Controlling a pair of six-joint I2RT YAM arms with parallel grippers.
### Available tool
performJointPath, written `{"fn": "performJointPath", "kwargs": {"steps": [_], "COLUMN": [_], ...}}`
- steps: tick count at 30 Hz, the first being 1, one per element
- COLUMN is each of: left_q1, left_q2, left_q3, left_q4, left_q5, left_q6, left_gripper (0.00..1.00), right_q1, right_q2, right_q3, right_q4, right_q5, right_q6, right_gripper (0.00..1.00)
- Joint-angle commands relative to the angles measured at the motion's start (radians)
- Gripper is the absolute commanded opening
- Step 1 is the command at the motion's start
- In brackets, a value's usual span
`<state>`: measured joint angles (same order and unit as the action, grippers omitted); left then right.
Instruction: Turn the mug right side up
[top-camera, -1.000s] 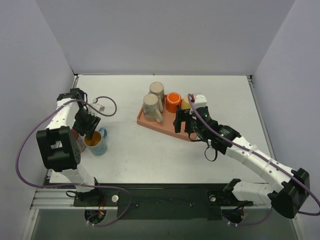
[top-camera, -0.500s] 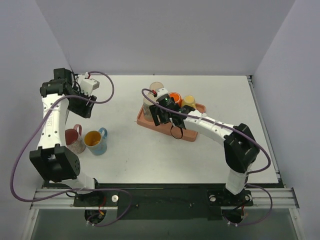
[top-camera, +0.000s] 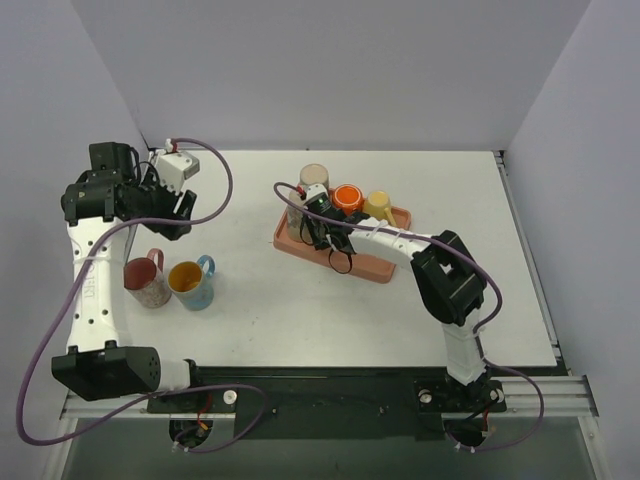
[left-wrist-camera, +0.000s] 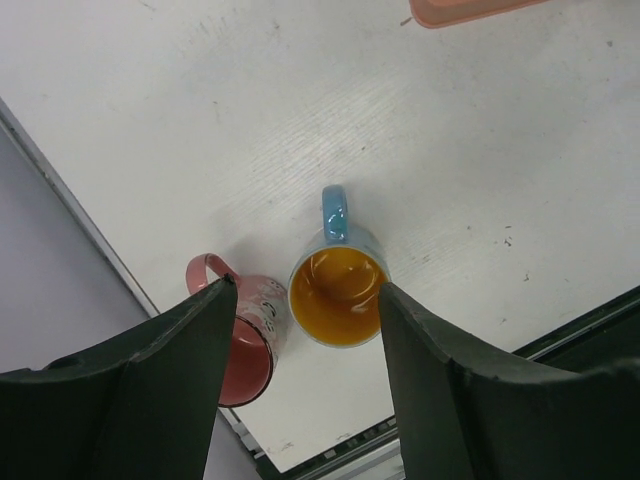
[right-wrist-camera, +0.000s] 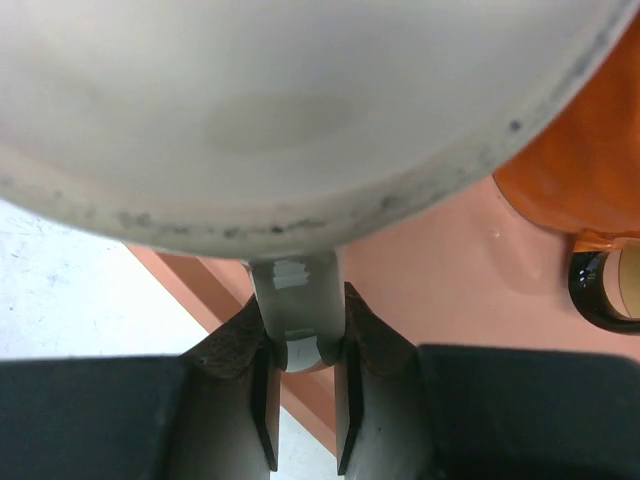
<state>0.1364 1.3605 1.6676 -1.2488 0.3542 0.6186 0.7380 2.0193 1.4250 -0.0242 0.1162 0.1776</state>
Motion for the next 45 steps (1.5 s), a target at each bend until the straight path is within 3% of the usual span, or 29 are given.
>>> {"fn": "performJointPath", "kwargs": {"steps": [1, 4, 9, 14, 16, 21, 28, 32, 36, 39, 45], "left_q1": [-0.017, -0.058, -0.176, -0.281, -0.282, -0.357, -0.474, -0.558, -0.621, -0.705, -0.911], "left_q2": [-0.030, -0.052, -0.109, -0.253, -0.236, -0.251, -0.299, -0.402, -0.547, -0.603, -0.578], "left_q3": [-0.040, -0.089, -0.176, -0.308, -0.275, -0.290, -0.293, -0.408, -0.726, -0.834, -0.986], "left_q4": [-0.026, -0.026, 0.124, 0.304, 0.258, 0.290, 0.345, 0.412, 0.825, 1.020, 1.342], "left_q5": [0.103, 0.167, 0.189, 0.232, 0.255, 0.027, -0.043, -0.118, -0.146, -0.144, -0.308], "left_q6": [0.073, 0.109, 0.084, 0.205, 0.251, 0.345, 0.366, 0.576, 0.684, 0.699, 0.658], "left_gripper": [0.69, 0.70, 0.70, 0.78, 0.78, 0.79, 0.79, 0.80, 0.90, 0.91, 0.91], "right_q1": [-0.008, -0.006, -0.008, -0.008, -0.017, -0.075, -0.166, -0.164, -0.161, -0.149, -0.095], "right_q2": [-0.062, -0.123, -0.269, -0.356, -0.392, -0.407, -0.436, -0.536, -0.639, -0.708, -0.786], "right_q3": [0.002, -0.026, -0.063, -0.078, -0.095, -0.130, -0.268, -0.334, -0.422, -0.457, -0.480], "right_q4": [0.059, 0.073, 0.084, 0.061, 0.067, 0.069, 0.265, 0.378, 0.520, 0.572, 0.655], "right_q5": [-0.025, -0.056, -0.101, -0.184, -0.208, -0.223, -0.345, -0.322, -0.288, -0.260, -0.239], "right_q6": [0.020, 0.043, 0.106, 0.172, 0.209, 0.292, 0.537, 0.646, 0.749, 0.775, 0.836], "right_gripper": [0.00, 0.00, 0.00, 0.00, 0.00, 0.00, 0.00, 0.00, 0.00, 0.00, 0.00]}}
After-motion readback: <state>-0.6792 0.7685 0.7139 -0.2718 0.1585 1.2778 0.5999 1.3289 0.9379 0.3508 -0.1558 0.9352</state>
